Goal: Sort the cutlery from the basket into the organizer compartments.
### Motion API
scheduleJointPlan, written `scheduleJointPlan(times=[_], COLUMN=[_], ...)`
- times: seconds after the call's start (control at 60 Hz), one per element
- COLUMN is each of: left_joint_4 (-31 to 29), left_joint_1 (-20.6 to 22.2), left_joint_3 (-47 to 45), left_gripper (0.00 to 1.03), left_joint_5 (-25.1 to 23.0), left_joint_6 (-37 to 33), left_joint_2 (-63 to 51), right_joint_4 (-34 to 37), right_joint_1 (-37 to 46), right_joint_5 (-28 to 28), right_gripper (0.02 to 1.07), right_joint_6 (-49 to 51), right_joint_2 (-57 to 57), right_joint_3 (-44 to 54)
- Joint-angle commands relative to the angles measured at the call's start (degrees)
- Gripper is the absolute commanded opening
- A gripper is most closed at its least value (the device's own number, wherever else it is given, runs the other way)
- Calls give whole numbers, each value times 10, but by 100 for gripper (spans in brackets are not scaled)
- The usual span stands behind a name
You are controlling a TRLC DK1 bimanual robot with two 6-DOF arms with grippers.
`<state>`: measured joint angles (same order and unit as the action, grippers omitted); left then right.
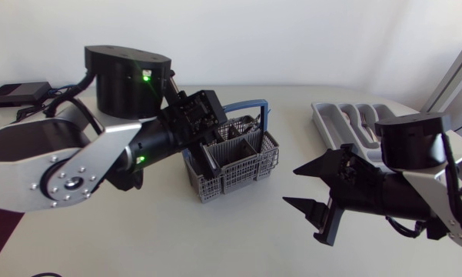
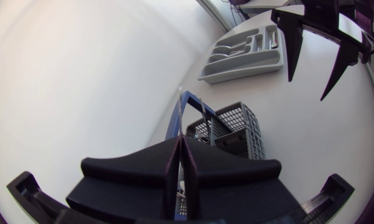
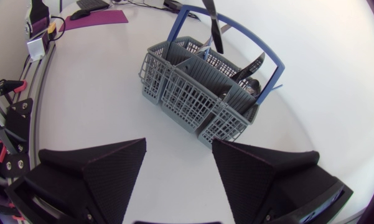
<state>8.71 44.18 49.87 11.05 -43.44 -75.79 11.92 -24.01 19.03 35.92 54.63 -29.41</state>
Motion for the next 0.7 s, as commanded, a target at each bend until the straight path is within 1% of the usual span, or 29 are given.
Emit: scheduleJointPlan(times=[0.0,0.1,0.183,0.217,0.3,0.467,0.5,0.567,0.65,0.683], left_joint_4=[-26,-90,-148,-159,-208,-278,-294,-314,-338,-345], left_joint_1=[14,27,27,27,24,4,-2,-9,-13,-13], left_joint_3=[8,29,52,57,82,126,137,150,160,161], left_gripper=[3,3,3,3,3,3,3,3,3,3], left_joint_5=[-5,-31,-78,-85,-125,-206,-232,-263,-312,-322], left_joint_6=[27,67,106,114,140,180,187,199,209,209], left_joint_2=[41,70,84,89,98,102,100,97,93,91], right_joint_4=[16,35,57,64,78,104,108,119,130,131], right_joint_1=[-8,-8,-8,-8,-7,-7,-7,-10,-10,-9], right_joint_5=[-3,13,38,47,75,140,151,167,200,214], right_gripper=[79,79,79,79,79,79,79,79,79,79], right_joint_6=[-20,-34,-48,-50,-62,-72,-72,-71,-68,-68], right_joint_2=[-19,-37,-50,-51,-57,-65,-62,-49,-26,-17], right_joint_3=[-16,-29,-47,-51,-61,-73,-75,-83,-94,-95])
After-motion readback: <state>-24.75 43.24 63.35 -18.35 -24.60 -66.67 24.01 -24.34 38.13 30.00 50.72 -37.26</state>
